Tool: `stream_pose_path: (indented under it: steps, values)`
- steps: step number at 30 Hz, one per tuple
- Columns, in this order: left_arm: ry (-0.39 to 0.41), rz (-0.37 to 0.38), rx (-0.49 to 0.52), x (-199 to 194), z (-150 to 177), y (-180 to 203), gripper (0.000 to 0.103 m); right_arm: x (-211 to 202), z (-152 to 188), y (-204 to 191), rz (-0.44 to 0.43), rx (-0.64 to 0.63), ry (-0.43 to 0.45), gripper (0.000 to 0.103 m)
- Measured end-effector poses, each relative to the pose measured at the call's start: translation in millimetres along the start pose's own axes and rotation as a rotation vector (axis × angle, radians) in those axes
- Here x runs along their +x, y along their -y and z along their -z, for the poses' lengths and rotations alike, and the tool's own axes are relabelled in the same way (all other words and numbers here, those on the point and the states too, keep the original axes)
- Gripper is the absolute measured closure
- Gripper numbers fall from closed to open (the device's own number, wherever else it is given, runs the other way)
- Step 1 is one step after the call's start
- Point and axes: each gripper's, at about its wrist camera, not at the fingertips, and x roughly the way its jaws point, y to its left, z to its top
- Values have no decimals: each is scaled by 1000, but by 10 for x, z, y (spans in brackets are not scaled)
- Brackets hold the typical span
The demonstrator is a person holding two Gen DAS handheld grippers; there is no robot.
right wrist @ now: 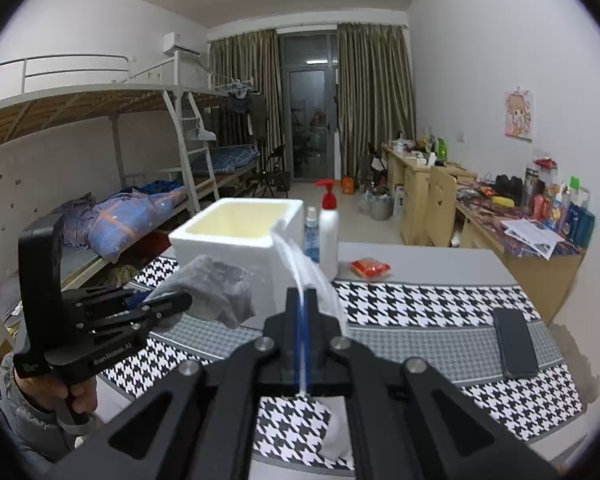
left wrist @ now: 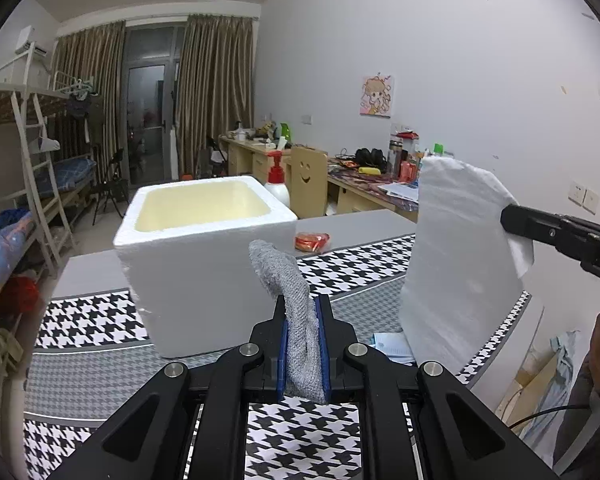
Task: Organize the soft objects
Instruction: 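Carry the masks and grey cloth toward the white foam box with both grippers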
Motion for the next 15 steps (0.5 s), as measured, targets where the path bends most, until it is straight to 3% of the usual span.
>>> stream_pose_path:
  steps: [5,15]
  values:
    - [7,-5,-4,-67,12,-53,90,-2,23,-85,5,-18,2,101]
    - [-12,12,-1,7,63,-16,90,158,348,-19,50,0,-83,100]
